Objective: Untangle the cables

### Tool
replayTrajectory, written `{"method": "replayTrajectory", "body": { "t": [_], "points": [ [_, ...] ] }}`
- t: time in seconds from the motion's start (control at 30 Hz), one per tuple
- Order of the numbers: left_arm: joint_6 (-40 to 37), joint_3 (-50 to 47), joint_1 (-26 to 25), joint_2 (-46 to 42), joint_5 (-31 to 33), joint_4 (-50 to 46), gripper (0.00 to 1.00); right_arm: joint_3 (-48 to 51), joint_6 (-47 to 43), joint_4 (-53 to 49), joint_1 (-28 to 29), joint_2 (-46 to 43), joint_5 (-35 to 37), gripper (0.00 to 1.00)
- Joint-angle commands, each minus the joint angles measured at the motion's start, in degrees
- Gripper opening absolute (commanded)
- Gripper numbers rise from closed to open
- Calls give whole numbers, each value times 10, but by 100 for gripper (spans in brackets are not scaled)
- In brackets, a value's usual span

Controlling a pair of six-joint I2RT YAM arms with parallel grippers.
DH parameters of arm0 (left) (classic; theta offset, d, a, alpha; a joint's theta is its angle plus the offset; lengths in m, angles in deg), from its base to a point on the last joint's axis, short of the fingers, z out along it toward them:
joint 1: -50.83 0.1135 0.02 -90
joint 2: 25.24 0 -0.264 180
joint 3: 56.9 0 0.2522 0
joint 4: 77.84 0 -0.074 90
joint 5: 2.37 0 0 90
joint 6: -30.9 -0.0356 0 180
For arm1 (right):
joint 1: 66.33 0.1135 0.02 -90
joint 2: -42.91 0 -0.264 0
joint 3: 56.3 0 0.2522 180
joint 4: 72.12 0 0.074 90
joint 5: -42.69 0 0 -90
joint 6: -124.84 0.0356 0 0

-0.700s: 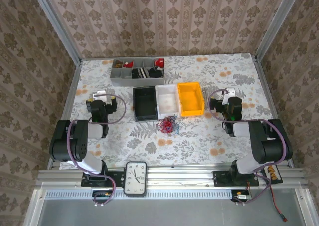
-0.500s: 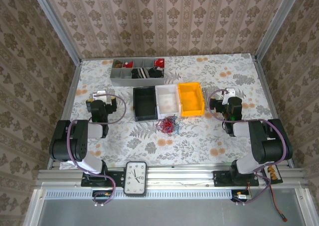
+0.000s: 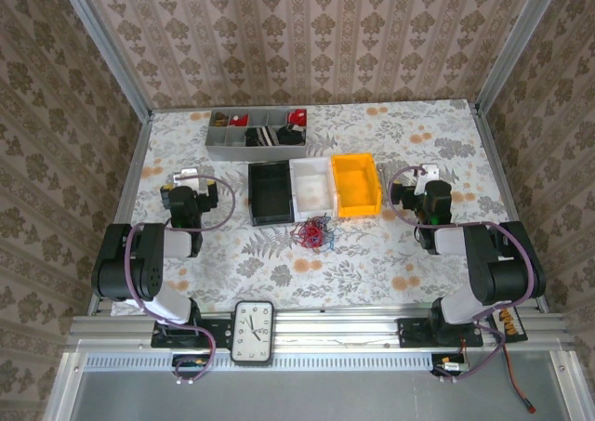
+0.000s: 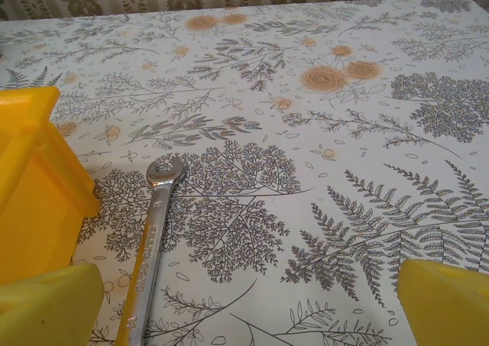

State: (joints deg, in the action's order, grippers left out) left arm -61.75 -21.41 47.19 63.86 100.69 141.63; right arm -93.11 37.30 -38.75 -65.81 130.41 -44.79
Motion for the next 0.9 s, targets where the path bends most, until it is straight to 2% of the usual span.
{"method": "replayTrajectory", "body": {
  "t": [0.0, 0.53, 0.6, 0.63, 0.67, 0.77, 0.83, 0.87],
  "points": [
    [4, -2, 6, -1, -7, 12, 100, -5, -4, 12, -3, 2, -9, 100],
    [-7, -1, 0, -6, -8, 8, 100, -5, -1, 12, -10, 2, -23, 100],
    [-26, -2, -12, -33, -13, -8, 100, -5, -3, 14, -10, 0, -29, 91],
    [-33, -2, -27, -51, 18, -23, 100, -11, -9, 1, -10, -6, -40, 83],
    [-48, 6, -48, -71, 54, -51, 100, -25, -19, -37, -8, -26, -57, 77],
    [-107, 41, -108, -133, 88, -145, 100, -135, 9, -304, 7, -97, -33, 64],
    [-107, 70, -149, -152, 120, -194, 100, -162, 24, -364, 27, -112, -15, 58],
    [-78, 81, -169, -158, 139, -214, 100, -159, 27, -371, 50, -122, 1, 58]
  ]
}}
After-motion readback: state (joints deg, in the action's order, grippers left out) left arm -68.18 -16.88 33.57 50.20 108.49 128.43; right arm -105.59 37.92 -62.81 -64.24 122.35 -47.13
